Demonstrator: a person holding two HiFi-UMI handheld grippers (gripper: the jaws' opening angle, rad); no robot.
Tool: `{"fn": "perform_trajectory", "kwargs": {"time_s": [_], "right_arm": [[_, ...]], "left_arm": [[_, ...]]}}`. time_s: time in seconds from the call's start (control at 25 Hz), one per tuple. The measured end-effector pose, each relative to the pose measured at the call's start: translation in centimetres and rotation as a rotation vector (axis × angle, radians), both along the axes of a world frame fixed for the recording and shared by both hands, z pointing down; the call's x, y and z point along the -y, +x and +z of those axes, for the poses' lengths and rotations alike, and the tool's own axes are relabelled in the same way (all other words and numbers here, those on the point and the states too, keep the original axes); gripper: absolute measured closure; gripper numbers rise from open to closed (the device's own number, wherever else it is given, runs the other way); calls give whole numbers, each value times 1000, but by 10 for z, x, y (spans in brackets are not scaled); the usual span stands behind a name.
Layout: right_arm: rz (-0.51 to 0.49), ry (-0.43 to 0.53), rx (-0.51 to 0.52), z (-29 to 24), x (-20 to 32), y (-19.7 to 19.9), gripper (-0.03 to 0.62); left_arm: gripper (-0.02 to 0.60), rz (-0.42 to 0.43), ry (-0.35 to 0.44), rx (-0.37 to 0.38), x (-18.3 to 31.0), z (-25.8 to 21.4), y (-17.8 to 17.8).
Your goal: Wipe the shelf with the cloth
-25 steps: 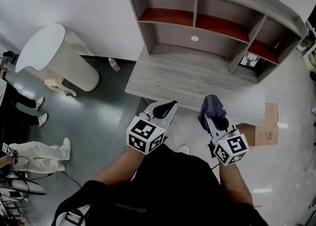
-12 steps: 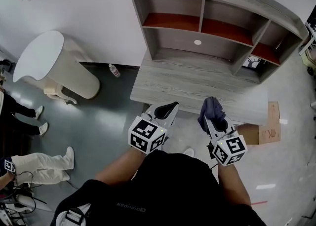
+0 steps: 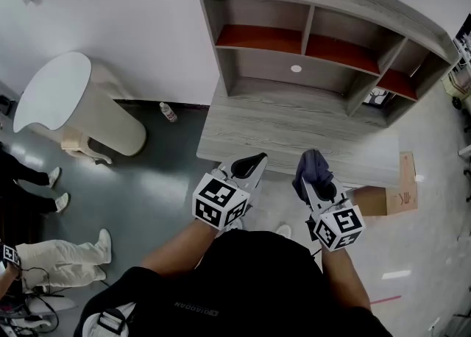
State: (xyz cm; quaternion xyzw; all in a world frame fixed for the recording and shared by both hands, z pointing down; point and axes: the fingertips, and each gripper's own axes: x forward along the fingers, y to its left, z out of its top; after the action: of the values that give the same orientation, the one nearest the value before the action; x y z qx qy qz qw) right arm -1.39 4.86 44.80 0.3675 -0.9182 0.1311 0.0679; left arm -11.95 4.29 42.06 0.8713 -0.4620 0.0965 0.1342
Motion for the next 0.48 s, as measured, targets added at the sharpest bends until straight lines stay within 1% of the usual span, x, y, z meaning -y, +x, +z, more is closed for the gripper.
{"fn": "perform_trajectory", "kwargs": {"time_s": [0.48], "right_arm": [[8, 10, -18, -1, 8, -8, 503]], "left_arm": [[574, 15, 0, -8, 10, 1, -6]]}}
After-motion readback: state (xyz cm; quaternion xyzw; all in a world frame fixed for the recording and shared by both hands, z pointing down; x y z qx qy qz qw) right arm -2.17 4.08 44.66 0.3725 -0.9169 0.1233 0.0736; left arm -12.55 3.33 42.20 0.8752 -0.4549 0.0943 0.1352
